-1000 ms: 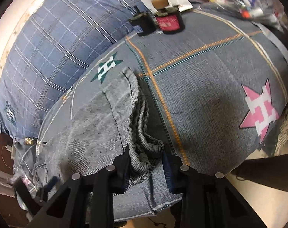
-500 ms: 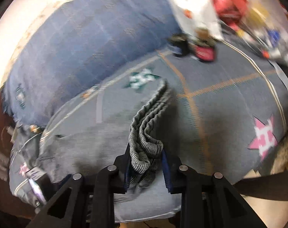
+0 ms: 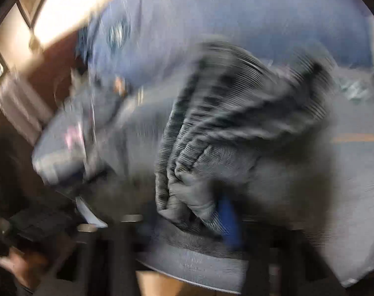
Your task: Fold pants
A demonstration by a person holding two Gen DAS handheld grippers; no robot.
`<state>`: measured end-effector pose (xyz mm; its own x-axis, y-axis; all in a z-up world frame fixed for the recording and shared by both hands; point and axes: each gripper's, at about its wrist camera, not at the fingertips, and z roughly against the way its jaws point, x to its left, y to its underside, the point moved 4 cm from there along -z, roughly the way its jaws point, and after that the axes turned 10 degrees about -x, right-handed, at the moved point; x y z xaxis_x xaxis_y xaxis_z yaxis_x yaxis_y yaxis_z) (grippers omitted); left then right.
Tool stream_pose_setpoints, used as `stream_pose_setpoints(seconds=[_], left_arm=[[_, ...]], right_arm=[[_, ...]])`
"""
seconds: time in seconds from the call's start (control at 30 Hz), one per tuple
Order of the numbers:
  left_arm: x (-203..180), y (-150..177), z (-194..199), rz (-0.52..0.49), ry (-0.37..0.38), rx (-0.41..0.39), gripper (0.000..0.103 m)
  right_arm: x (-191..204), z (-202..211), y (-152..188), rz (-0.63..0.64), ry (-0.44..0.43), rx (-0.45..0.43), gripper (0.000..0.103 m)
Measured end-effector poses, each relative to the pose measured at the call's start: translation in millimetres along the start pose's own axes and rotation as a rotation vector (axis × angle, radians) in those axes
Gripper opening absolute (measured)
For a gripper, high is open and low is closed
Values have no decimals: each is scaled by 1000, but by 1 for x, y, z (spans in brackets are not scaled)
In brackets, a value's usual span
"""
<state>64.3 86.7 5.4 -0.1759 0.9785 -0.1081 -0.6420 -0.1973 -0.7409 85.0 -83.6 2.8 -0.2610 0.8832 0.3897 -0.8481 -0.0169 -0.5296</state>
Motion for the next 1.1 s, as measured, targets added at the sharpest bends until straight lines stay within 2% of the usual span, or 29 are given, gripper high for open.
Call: stream_pose_setpoints(seconds=[0.03, 0.13, 0.2, 0.27, 0.3, 0.33, 0.37, 0.4, 0.43, 0.47, 0.5, 0.53, 0.57, 0.67, 0.73, 0.83, 0.9, 0.97, 1.03, 1.1], left_arm=[[4, -1, 1, 2, -1, 6, 102], [-5, -6, 7, -18, 14, -18, 102], [-27, -12, 10, -44, 66, -33, 102], [-49, -14, 12, -85, 81, -46, 102], [-59, -13, 10, -105, 85, -44, 102], [-72, -12, 6, -129, 103, -38, 102], [-81, -9, -1, -152, 115, -24, 102], [-91, 0, -15, -198, 113, 22, 102], [-100, 14, -34, -251, 96, 96, 102], [-101, 28, -49, -255, 90, 162, 102], [-100, 33, -55, -236, 101, 190, 100], [-92, 38, -57, -154, 152, 223, 95], [-85, 36, -55, -87, 184, 228, 95], [-57, 17, -35, 38, 223, 149, 95], [-28, 5, -21, 112, 189, 97, 95], [10, -4, -10, 215, 142, 56, 95], [26, -4, -10, 228, 112, 46, 95], [30, 0, -11, 228, 110, 55, 95], [31, 6, -9, 229, 124, 64, 95], [32, 11, -8, 221, 128, 67, 95]], right_arm=[[-4, -9, 9, -26, -3, 32, 68], [-14, 9, 9, -89, -73, -35, 70], [-25, 30, 4, -154, -116, -81, 74], [-42, 49, 3, -213, -147, -129, 78], [-50, 51, 7, -244, -149, -133, 82], [-59, 47, 13, -283, -137, -104, 82], [-72, 37, 20, -321, -125, -38, 82], [-79, 35, 23, -354, -147, -12, 81], [-82, 40, 19, -372, -175, -25, 81], [-82, 52, 9, -360, -180, -57, 82], [-82, 60, 2, -342, -175, -81, 82], [-82, 71, -9, -322, -175, -109, 82], [-83, 77, -15, -320, -182, -120, 82], [-76, 82, -18, -309, -181, -130, 82], [-62, 78, -12, -236, -170, -116, 82], [-18, 64, 2, -2, -98, -85, 80], [11, 48, 8, 169, -30, -64, 73], [26, 32, 15, 283, 18, -37, 63], [34, 12, 21, 377, 81, -6, 55], [32, -2, 30, 443, 142, 20, 52]])
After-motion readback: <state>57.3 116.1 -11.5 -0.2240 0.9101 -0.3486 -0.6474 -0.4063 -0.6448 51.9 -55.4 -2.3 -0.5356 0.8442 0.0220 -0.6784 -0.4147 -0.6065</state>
